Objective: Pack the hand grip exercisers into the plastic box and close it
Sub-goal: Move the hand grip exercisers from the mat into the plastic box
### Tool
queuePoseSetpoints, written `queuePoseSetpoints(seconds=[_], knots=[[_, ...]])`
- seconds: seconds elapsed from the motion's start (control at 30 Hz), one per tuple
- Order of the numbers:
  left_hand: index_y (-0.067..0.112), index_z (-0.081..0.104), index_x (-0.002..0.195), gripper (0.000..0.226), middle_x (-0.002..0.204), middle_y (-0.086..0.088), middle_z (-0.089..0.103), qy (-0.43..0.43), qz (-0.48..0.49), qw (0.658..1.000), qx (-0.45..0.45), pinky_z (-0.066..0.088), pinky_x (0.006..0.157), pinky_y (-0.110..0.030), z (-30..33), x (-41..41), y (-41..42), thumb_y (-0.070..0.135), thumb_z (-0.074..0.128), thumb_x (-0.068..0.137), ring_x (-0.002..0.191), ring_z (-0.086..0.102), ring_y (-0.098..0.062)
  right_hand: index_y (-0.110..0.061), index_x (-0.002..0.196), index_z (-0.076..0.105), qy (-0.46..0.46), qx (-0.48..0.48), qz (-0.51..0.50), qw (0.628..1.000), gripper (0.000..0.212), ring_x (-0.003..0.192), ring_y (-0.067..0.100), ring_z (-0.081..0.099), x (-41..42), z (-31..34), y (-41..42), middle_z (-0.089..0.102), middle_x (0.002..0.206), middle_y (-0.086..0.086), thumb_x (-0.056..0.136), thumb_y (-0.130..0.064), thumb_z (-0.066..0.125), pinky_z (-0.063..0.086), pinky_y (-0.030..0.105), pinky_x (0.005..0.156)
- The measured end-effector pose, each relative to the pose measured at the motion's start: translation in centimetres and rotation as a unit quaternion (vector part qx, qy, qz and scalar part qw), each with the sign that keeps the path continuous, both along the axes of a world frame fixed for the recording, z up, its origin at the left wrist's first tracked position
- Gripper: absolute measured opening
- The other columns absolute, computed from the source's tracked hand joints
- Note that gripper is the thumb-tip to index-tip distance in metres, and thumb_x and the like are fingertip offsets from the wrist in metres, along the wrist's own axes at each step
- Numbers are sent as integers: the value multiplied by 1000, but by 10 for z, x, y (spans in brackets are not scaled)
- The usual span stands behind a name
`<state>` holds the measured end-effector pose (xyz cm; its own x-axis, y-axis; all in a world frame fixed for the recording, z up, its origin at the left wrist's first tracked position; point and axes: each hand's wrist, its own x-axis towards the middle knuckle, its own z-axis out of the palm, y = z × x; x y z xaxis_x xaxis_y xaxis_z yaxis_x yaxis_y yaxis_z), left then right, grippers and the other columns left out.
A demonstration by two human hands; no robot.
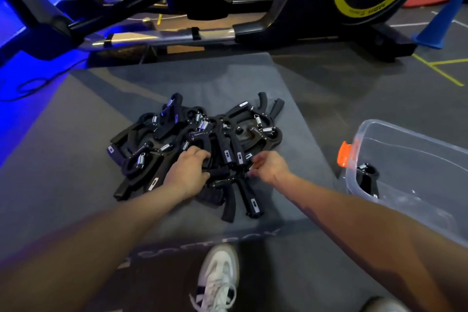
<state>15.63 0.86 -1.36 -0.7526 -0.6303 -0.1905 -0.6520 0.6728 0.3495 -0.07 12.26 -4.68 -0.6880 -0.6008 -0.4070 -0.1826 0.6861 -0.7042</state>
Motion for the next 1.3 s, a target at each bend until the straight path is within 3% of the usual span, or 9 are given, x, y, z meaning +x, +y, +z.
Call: queuePoseSetpoints(seconds=[0.1, 0.2, 0.27, 0.33, 0.5, 0.87, 1.1, 1.3], knots=[[17, 46, 134, 51, 135, 0, 42, 15, -5, 1000, 8, 36, 109, -37, -9, 8, 7, 20, 63, 86, 127, 40, -22, 0, 113, 60, -22, -4, -20, 1000, 37, 63, 12, 53, 13, -3, 10, 51, 66, -4, 78, 2, 71, 39, 4, 46], [17, 45, 135, 52, 136, 2, 42, 25, -15, 1000, 11, 36, 109, -34, -15, 13, 17, 21, 62, 86, 127, 41, -22, -3, 113, 61, -11, 16, -11, 1000, 42, 80, 16, 58, 25, -11, 19, 65, 91, 6, 74, -5, 77, 42, 13, 72], [17, 44, 136, 53, 136, 1, 42, 28, -18, 999, 17, 35, 109, -35, -17, 17, 21, 22, 63, 86, 127, 41, -22, -5, 115, 62, -13, 20, -14, 1000, 47, 97, 21, 62, 34, -15, 23, 67, 110, 10, 71, -8, 79, 41, 18, 79], [17, 43, 136, 55, 136, 1, 42, 28, -21, 999, 19, 35, 110, -35, -18, 20, 23, 22, 63, 85, 127, 41, -21, -6, 118, 60, -13, 23, -12, 1000, 51, 108, 22, 62, 41, -20, 24, 65, 116, 8, 71, -10, 79, 40, 18, 82], [18, 43, 137, 55, 136, 1, 41, 29, -9, 999, 23, 34, 111, -36, -18, 24, 25, 22, 63, 85, 128, 40, -21, -7, 110, 63, 48, 68, -8, 996, 44, 104, 26, 64, 52, -23, 22, 68, 112, 11, 70, -15, 80, 50, 31, 90], [18, 40, 139, 54, 138, -1, 39, 30, -22, 999, 22, 34, 110, -36, 2, 3, 45, 22, 60, 88, 130, 36, -23, -20, 95, 66, 99, 118, 11, 988, 28, 92, 30, 67, 32, 3, 60, 69, 101, 9, 69, -10, 70, 56, 35, 81], [18, 42, 137, 53, 139, -3, 39, 43, -57, 997, 17, 32, 110, -35, 20, -40, 81, 22, 59, 88, 131, 35, -25, -17, 89, 69, 117, 60, -42, 990, 21, 80, 26, 70, -3, 25, 97, 73, 88, 7, 69, -10, 71, 58, 33, 75], [19, 44, 135, 49, 139, -3, 39, 68, -89, 994, 16, 31, 112, -38, 29, -96, 113, 23, 59, 88, 132, 34, -25, -17, 94, 68, 123, -11, -149, 981, 24, 92, 27, 67, -48, 41, 139, 72, 96, 8, 71, -11, 71, 54, 36, 83]])
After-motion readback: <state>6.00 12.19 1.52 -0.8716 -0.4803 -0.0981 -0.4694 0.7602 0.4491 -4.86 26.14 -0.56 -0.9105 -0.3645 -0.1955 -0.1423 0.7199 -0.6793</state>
